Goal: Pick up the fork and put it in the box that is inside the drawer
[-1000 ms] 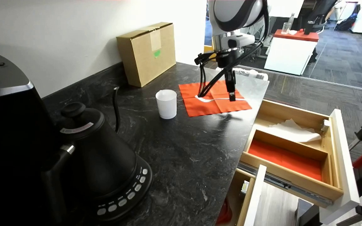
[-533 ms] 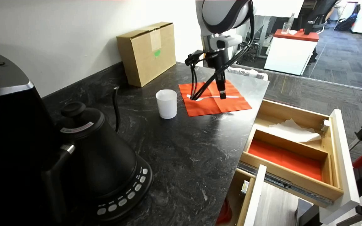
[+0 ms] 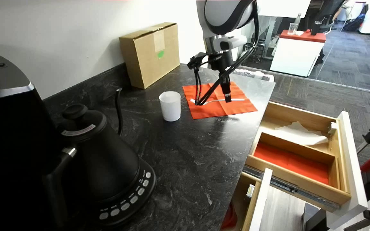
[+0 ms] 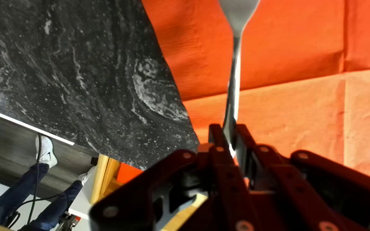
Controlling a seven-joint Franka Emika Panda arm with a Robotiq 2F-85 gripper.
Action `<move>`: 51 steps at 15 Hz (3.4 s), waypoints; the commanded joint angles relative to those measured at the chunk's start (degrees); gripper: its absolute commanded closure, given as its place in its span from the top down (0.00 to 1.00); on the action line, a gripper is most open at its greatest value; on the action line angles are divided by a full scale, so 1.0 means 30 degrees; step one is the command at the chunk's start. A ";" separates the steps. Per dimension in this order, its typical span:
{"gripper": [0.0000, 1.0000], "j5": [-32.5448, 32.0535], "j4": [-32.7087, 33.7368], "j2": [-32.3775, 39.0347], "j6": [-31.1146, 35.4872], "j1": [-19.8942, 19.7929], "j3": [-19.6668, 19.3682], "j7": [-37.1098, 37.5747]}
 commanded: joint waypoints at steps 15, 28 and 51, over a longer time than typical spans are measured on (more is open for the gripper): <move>0.12 0.1732 -0.7458 -0.4901 0.1171 0.4612 -0.5222 0.0006; 0.03 0.2761 -1.2554 -0.6741 0.5065 0.7671 -0.7877 0.0243; 0.03 0.6985 -2.0620 -0.9332 0.6360 1.6092 -1.4161 0.0246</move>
